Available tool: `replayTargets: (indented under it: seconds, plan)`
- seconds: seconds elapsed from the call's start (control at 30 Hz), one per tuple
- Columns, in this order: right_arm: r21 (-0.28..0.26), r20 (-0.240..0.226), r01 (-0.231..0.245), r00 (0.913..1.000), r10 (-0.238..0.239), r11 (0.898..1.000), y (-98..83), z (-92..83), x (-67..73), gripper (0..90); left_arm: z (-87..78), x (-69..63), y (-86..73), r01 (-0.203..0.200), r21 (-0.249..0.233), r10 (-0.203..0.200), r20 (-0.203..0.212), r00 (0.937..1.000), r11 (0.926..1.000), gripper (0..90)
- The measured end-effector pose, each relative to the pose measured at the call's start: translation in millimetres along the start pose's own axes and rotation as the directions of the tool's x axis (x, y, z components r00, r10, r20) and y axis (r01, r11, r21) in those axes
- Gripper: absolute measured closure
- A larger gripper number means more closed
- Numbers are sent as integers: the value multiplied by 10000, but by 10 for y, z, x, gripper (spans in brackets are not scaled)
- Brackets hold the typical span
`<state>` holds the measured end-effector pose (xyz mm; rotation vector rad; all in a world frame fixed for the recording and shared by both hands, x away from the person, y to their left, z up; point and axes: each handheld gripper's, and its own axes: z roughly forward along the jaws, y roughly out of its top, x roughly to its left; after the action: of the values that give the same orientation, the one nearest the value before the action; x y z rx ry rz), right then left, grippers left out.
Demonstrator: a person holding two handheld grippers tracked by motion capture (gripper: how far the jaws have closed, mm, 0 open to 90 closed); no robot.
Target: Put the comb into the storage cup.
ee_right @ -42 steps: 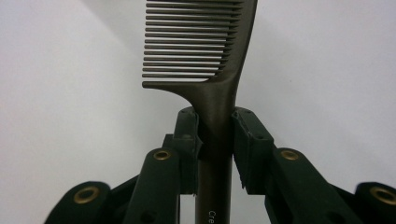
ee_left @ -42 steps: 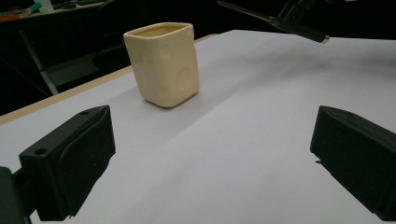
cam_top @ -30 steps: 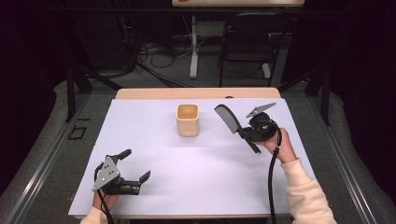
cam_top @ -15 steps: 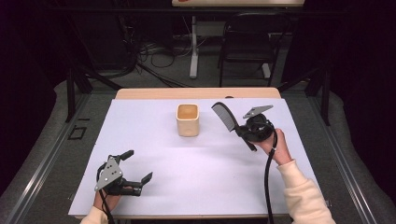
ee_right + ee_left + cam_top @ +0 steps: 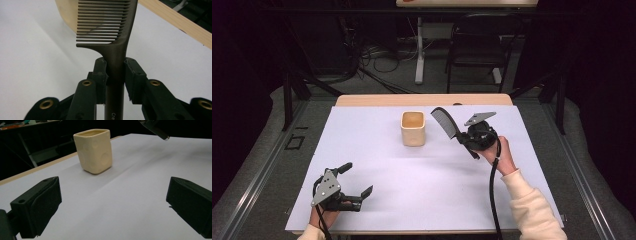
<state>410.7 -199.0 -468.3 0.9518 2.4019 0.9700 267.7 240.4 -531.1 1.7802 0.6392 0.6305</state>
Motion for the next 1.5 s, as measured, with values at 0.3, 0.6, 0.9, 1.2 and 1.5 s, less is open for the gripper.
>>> replayTargets:
  seconds: [0.3,0.6,0.9,1.2,1.5]
  plan:
    - [-465,130,-277,9995,283,9985,-42,-51,-23,726,89,9,10,-85,79,84,96,9999,9999,0]
    - [-685,140,-321,9994,332,9971,-25,-53,11,725,119,5,18,-118,76,117,217,9997,9999,0]
    - [-1164,212,-404,9988,432,9924,94,-37,0,726,140,1,16,-195,154,191,274,9994,9997,0]
    - [-1361,165,-249,9995,274,9904,231,57,24,725,99,11,3,-149,179,147,102,9998,9997,0]
    - [-1571,150,-224,9996,251,9873,350,144,46,725,103,15,1,-155,166,152,163,9998,9997,0]
